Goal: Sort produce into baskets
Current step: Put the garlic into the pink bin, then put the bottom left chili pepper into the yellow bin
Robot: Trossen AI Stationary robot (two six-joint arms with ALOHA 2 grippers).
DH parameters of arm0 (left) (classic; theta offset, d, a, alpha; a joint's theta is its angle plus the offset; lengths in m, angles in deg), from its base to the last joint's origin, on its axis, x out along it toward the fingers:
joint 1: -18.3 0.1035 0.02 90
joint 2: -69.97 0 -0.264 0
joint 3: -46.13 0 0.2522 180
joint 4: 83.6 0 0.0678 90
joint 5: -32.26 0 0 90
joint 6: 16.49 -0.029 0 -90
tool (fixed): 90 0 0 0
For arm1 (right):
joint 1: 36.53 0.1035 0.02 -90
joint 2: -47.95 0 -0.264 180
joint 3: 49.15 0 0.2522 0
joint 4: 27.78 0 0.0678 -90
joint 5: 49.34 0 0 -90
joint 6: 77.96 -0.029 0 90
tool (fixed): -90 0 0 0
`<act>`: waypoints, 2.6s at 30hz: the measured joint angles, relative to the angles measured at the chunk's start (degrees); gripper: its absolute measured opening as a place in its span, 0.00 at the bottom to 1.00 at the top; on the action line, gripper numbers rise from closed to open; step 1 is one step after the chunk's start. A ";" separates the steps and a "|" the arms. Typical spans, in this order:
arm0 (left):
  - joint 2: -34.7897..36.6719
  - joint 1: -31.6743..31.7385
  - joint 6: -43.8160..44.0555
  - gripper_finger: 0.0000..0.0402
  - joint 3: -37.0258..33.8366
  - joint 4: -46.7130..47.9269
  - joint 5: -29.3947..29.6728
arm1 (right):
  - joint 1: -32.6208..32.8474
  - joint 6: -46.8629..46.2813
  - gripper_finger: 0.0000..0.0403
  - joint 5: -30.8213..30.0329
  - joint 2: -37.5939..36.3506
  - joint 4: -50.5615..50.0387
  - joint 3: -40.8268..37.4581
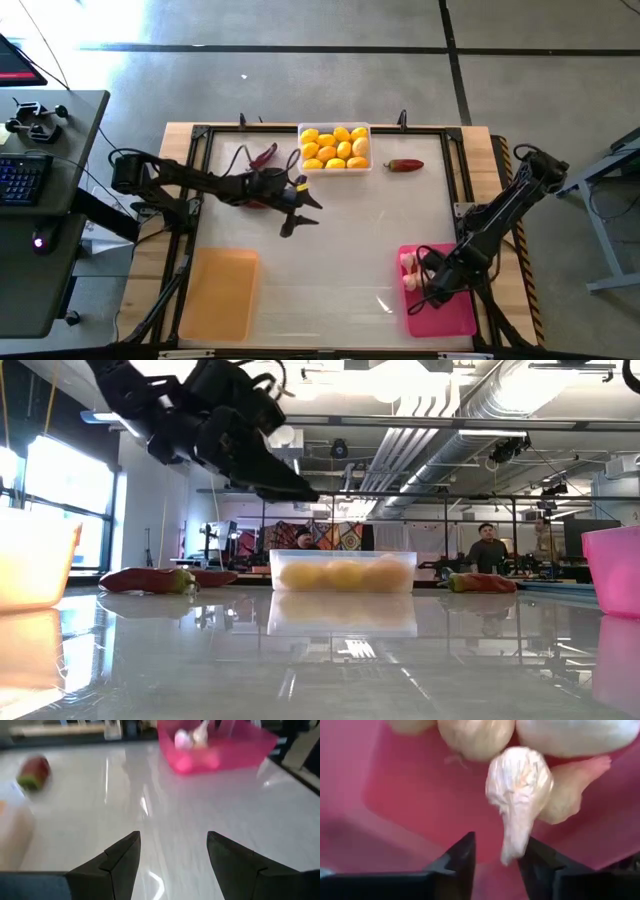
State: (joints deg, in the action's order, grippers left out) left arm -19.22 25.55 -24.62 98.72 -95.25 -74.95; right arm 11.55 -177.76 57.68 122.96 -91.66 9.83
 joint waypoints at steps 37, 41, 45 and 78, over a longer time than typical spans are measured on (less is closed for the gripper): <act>17.61 0.15 0.16 0.00 3.30 45.37 13.28 | -49.95 98.80 0.00 -16.68 -1.45 47.60 -11.14; 21.02 0.13 1.50 0.00 3.32 48.64 13.64 | -50.65 98.79 0.00 -16.35 -1.47 46.03 -10.89; 23.90 -0.27 2.55 0.00 3.32 51.10 16.10 | -50.60 98.50 0.00 -16.34 -1.45 49.10 -10.88; 25.57 -2.22 2.53 0.00 -3.63 48.06 19.75 | -37.68 72.32 0.00 -15.37 -7.76 18.00 -10.50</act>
State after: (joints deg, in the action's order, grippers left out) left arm 6.36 23.32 -22.09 95.09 -47.19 -55.21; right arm -26.13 -105.44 42.31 115.19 -73.66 -0.67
